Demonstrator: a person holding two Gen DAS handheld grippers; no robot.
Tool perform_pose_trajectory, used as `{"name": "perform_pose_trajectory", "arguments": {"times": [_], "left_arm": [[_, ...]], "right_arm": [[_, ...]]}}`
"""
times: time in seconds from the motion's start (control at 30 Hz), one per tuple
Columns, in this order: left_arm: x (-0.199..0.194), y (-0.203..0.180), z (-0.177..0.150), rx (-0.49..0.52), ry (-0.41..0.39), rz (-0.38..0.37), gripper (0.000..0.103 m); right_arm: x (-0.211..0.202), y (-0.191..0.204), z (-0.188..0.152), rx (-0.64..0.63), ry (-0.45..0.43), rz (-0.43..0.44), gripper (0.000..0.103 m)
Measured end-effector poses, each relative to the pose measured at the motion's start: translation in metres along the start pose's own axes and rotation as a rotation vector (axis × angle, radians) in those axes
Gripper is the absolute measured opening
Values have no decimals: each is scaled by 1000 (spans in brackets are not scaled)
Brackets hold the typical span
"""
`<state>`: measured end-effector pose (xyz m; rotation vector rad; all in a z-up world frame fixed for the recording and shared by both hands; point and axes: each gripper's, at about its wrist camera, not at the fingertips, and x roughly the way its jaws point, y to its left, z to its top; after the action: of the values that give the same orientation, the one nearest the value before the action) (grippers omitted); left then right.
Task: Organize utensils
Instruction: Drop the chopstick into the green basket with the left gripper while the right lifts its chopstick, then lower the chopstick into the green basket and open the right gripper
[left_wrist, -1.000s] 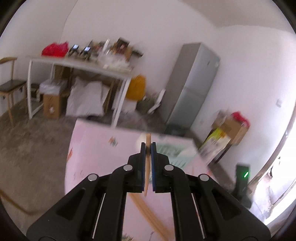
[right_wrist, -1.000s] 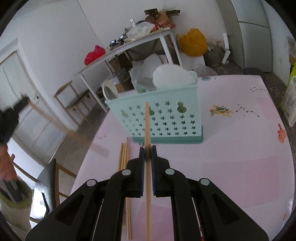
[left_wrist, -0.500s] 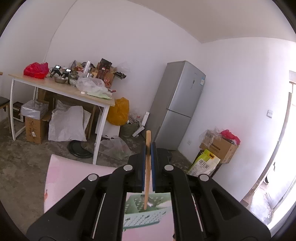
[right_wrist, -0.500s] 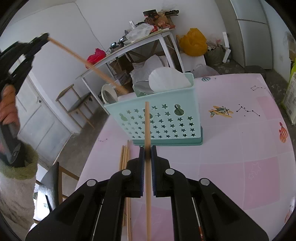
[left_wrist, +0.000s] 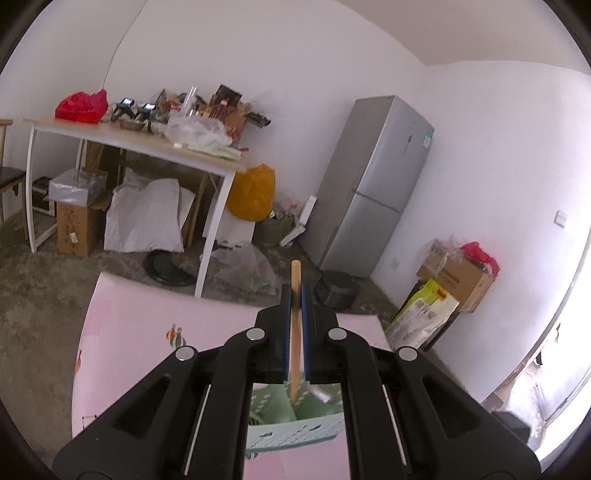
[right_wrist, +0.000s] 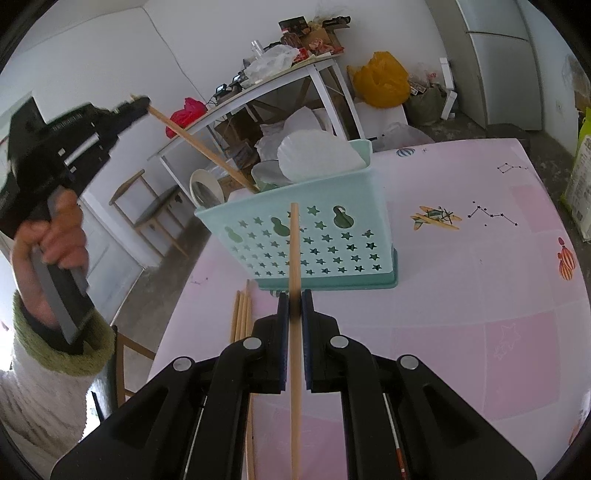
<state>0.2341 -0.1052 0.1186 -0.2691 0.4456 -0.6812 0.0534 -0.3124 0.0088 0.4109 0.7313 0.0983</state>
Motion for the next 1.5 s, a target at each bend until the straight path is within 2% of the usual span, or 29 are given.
{"name": "perform_pose_trajectory", "arguments": {"times": [0.17, 0.23, 0.47, 0.67, 0.8, 0.93, 1.5], "left_arm": [[1, 10, -7, -23, 27, 17, 6], [-5, 11, -8, -21, 19, 26, 13], [-37, 9, -10, -9, -21, 43, 27], [-70, 9, -18, 1, -34, 65, 45], [-90, 12, -31, 10, -28, 85, 55], [-106, 20, -46, 19, 11, 109, 63], [-150, 67, -101, -46, 136, 258, 76]], "right_arm": [[-2, 0, 0, 1, -4, -4, 7], [-4, 1, 0, 0, -7, -5, 7], [-7, 5, 0, -7, -18, 0, 7], [-10, 5, 5, -14, -30, 12, 7], [-15, 10, 9, -34, -40, -1, 7], [-20, 14, 12, -45, -56, -13, 7], [-44, 36, 40, -117, -142, -29, 7]]}}
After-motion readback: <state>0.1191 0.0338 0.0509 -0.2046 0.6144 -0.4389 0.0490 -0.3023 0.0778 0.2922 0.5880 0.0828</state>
